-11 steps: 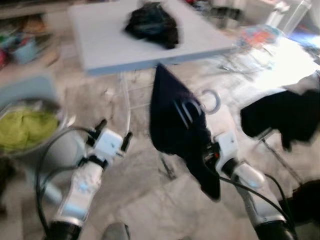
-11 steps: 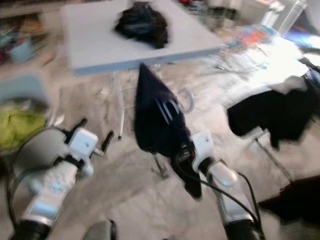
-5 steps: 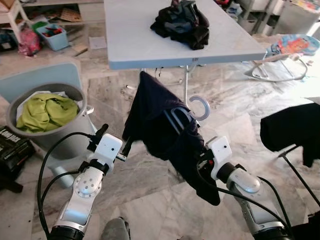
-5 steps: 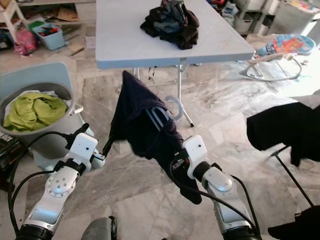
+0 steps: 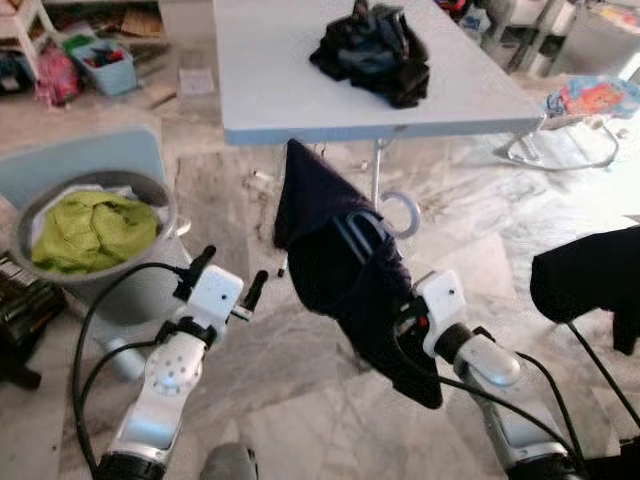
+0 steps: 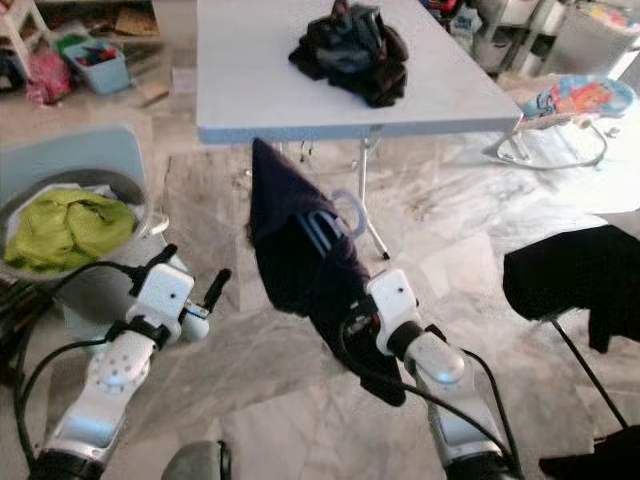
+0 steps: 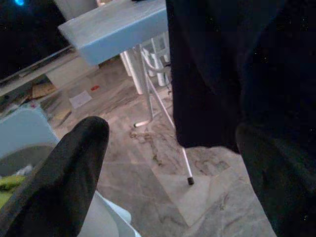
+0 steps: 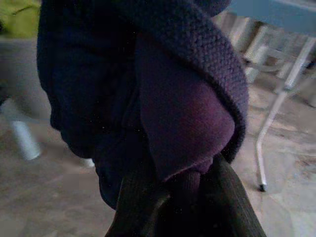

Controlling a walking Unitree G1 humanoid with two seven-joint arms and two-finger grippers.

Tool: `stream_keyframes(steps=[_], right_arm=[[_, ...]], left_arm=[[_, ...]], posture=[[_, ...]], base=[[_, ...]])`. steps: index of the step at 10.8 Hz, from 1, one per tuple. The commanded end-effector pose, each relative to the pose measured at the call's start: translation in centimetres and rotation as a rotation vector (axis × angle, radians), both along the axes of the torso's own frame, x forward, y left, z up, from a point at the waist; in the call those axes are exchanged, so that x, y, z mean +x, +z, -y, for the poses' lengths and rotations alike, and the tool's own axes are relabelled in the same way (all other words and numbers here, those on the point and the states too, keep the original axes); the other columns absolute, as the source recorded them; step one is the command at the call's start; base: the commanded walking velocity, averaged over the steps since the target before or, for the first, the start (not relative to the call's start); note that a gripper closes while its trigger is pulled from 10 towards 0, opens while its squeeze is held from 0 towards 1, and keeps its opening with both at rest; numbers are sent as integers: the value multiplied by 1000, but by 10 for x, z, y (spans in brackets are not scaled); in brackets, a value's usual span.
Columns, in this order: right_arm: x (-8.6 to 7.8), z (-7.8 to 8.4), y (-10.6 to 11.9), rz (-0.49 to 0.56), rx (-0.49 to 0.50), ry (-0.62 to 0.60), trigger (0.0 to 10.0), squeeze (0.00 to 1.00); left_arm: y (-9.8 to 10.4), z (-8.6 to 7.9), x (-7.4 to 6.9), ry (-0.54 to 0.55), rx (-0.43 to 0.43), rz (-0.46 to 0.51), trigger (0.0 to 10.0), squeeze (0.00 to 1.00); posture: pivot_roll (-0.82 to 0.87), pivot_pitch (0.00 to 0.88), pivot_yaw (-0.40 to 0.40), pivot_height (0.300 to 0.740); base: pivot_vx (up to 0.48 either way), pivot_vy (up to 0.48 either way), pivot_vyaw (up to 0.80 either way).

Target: Hang hanger

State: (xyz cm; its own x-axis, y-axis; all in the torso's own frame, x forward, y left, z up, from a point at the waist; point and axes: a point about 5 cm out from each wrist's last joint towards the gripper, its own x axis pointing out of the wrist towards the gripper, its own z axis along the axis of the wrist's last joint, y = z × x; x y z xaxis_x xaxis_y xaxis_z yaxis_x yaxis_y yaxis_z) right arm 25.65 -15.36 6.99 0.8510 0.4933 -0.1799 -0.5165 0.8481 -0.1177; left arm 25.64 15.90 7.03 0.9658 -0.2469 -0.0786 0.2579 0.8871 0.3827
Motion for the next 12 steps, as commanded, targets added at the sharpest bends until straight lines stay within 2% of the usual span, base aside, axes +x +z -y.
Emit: stream_keyframes(steps=[1, 3, 4, 6, 7, 9, 11, 12], right_arm=[[-3, 15, 7, 47, -12, -66, 10000, 0], [-5, 23, 7, 86, -38, -178, 10000, 0], [-5, 25, 6, 69, -11, -215, 10000, 0], [-10, 22, 3, 53, -6, -182, 10000, 0], [-11, 18, 3, 47, 5, -129, 10000, 0], [-18, 6, 4, 43, -12, 35, 10000, 0], [-16, 8, 4, 40, -15, 25, 10000, 0], [-15, 14, 5, 43, -14, -22, 10000, 0]], left_arm=[[4, 6, -3, -26, -9, 8, 10000, 0], [5, 5, -10, -3, -10, 20, 10000, 0], [5, 4, -13, 34, -26, 25, 10000, 0], [6, 2, -14, 75, -23, 29, 10000, 0], [8, 0, -14, 92, -30, 37, 10000, 0], [6, -4, -12, 105, -5, 25, 10000, 0], [6, -10, -7, 146, 11, 18, 10000, 0], [14, -14, -9, 200, -13, 51, 10000, 0]], posture=[[-18, 63, -83, 740], [-14, 63, -84, 740], [-12, 61, -83, 740], [-11, 62, -81, 740], [-9, 64, -80, 740], [-9, 66, -78, 740], [-12, 69, -78, 740], [-15, 71, -75, 740]], base=[[259, 0, 0], [266, 0, 0], [262, 0, 0], [129, 0, 0], [0, 0, 0], [0, 0, 794], [0, 0, 794], [0, 0, 0]])
